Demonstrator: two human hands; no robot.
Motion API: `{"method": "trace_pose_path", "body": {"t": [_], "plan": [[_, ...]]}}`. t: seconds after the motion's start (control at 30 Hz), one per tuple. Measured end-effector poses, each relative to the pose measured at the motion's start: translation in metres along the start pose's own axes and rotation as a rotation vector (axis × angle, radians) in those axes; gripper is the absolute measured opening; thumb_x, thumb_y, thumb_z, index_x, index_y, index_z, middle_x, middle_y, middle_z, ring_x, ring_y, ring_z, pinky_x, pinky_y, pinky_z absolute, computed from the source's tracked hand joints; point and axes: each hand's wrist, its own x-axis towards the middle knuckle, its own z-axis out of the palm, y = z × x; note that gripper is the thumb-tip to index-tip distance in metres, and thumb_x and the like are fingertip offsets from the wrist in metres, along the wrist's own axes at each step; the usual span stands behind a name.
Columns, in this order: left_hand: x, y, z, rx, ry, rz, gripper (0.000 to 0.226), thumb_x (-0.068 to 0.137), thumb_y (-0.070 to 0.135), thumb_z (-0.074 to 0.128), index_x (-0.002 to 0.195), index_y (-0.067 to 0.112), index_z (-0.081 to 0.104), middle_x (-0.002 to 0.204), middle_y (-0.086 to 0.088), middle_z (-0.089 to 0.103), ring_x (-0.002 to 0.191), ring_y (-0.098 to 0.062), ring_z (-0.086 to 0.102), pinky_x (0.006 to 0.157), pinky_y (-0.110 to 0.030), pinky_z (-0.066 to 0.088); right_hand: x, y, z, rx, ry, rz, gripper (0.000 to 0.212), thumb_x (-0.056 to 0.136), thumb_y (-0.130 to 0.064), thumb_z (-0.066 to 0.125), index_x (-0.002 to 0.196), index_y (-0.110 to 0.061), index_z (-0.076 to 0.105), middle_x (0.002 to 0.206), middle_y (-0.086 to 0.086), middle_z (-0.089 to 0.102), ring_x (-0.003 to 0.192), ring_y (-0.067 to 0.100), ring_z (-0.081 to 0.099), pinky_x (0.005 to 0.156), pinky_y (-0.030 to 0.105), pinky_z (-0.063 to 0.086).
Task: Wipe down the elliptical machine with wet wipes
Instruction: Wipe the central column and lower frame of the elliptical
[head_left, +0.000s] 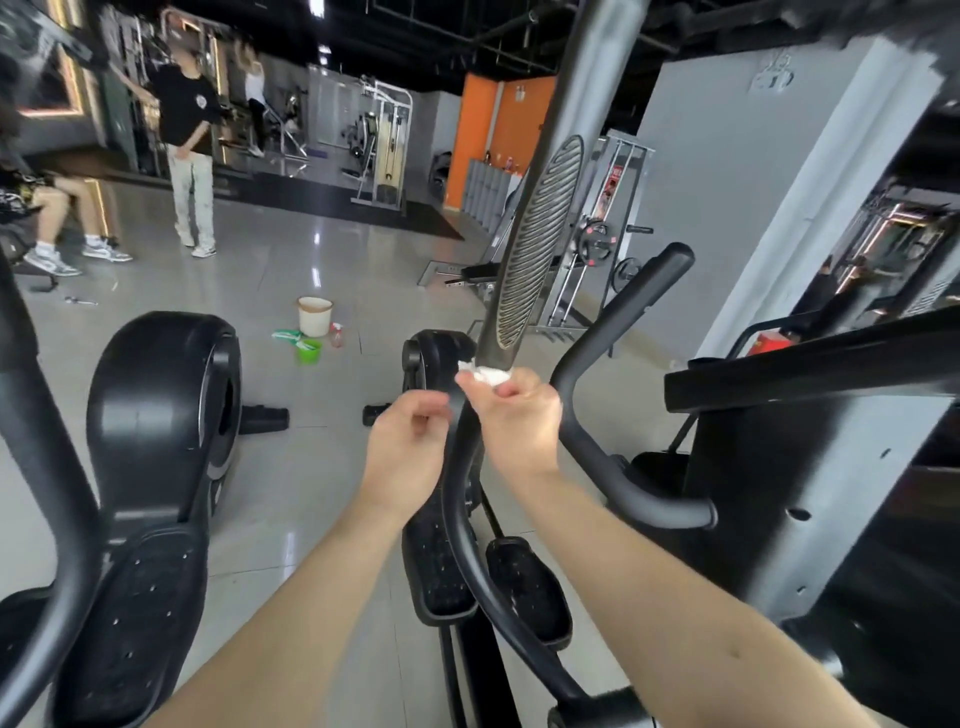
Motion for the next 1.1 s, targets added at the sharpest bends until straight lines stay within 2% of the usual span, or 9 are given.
{"method": "trace_pose_path", "body": {"t": [0.13, 0.27, 0.37, 0.47, 0.57, 0.7, 0.77, 0.9, 1.1], "plan": [[-0.007, 0.005, -0.002, 0.063, -0.021, -0.016, 0.025, 0.096, 0.011, 0.06, 0.096, 0.034, 0.068, 0.096, 0.017, 0.07, 0.088, 0.007, 0.063, 0.077, -0.004, 0.044, -0.013, 0.019, 0.006, -0.002, -0.062, 0.03, 0.048, 0.079, -0.037, 0.084, 0.066, -0.017, 0.042, 0.059, -0.005, 0.042, 0.052, 0.01, 0.037, 0.05, 0.024, 0.037], [-0.008, 0.005, -0.007, 0.061, -0.003, -0.046, 0.024, 0.096, 0.01, 0.058, 0.105, 0.029, 0.069, 0.101, 0.013, 0.071, 0.093, 0.001, 0.064, 0.089, -0.02, 0.051, -0.002, -0.004, -0.017, 0.023, -0.093, -0.025, 0.049, 0.078, -0.03, 0.086, 0.061, -0.016, 0.043, 0.054, -0.012, 0.048, 0.051, 0.004, 0.046, 0.055, 0.022, 0.043], [-0.006, 0.021, -0.003, 0.039, 0.005, -0.002, 0.025, 0.095, 0.008, 0.058, 0.107, 0.026, 0.07, 0.098, 0.013, 0.072, 0.091, 0.004, 0.064, 0.086, -0.017, 0.05, 0.003, -0.031, -0.033, 0.088, -0.036, -0.108, 0.048, 0.081, -0.017, 0.084, 0.064, -0.014, 0.04, 0.047, -0.018, 0.042, 0.047, 0.0, 0.042, 0.053, 0.012, 0.038], [-0.002, 0.04, 0.005, 0.01, 0.008, 0.048, 0.028, 0.093, 0.004, 0.057, 0.109, 0.024, 0.07, 0.099, 0.01, 0.072, 0.091, 0.004, 0.065, 0.088, -0.017, 0.05, 0.006, -0.052, -0.041, 0.082, 0.004, -0.197, 0.043, 0.081, -0.021, 0.083, 0.069, -0.014, 0.043, 0.061, -0.01, 0.04, 0.052, 0.003, 0.037, 0.055, 0.014, 0.037], [0.004, 0.061, 0.011, -0.032, 0.039, 0.099, 0.028, 0.093, 0.003, 0.056, 0.109, 0.021, 0.07, 0.1, 0.008, 0.072, 0.091, 0.0, 0.065, 0.091, -0.021, 0.052, 0.01, -0.079, -0.048, 0.112, 0.028, -0.257, 0.032, 0.084, -0.024, 0.082, 0.082, -0.012, 0.052, 0.07, -0.008, 0.052, 0.055, -0.002, 0.049, 0.058, 0.011, 0.04], [0.013, 0.089, 0.014, -0.03, 0.079, 0.2, 0.027, 0.094, 0.005, 0.057, 0.109, 0.023, 0.069, 0.106, 0.007, 0.066, 0.093, -0.005, 0.064, 0.092, -0.026, 0.053, 0.026, -0.122, -0.057, 0.155, 0.091, -0.327, 0.028, 0.087, -0.031, 0.08, 0.09, -0.024, 0.053, 0.067, -0.009, 0.067, 0.059, 0.003, 0.058, 0.065, 0.03, 0.05], [0.019, 0.1, 0.015, -0.055, 0.091, 0.248, 0.027, 0.095, 0.006, 0.058, 0.115, 0.021, 0.069, 0.108, 0.01, 0.06, 0.094, -0.005, 0.063, 0.093, -0.028, 0.053, 0.034, -0.14, -0.06, 0.162, 0.138, -0.359, 0.023, 0.091, -0.035, 0.075, 0.095, -0.022, 0.055, 0.073, -0.007, 0.068, 0.061, 0.001, 0.058, 0.065, 0.027, 0.05], [0.024, 0.114, 0.014, -0.031, 0.066, 0.319, 0.032, 0.099, 0.011, 0.059, 0.129, 0.019, 0.066, 0.11, 0.014, 0.057, 0.097, 0.005, 0.06, 0.089, -0.008, 0.046, 0.026, -0.131, -0.056, 0.141, 0.118, -0.47, 0.014, 0.107, -0.022, 0.047, 0.115, -0.012, 0.054, 0.099, -0.007, 0.065, 0.08, -0.011, 0.056, 0.073, 0.018, 0.044], [0.026, 0.118, 0.012, -0.039, 0.083, 0.33, 0.029, 0.101, 0.014, 0.058, 0.128, 0.02, 0.067, 0.114, 0.013, 0.059, 0.102, 0.009, 0.058, 0.092, -0.006, 0.043, 0.03, -0.104, -0.063, 0.05, 0.074, -0.49, 0.009, 0.105, -0.016, 0.047, 0.112, -0.016, 0.053, 0.087, -0.007, 0.062, 0.077, 0.002, 0.059, 0.075, 0.03, 0.05]]}}
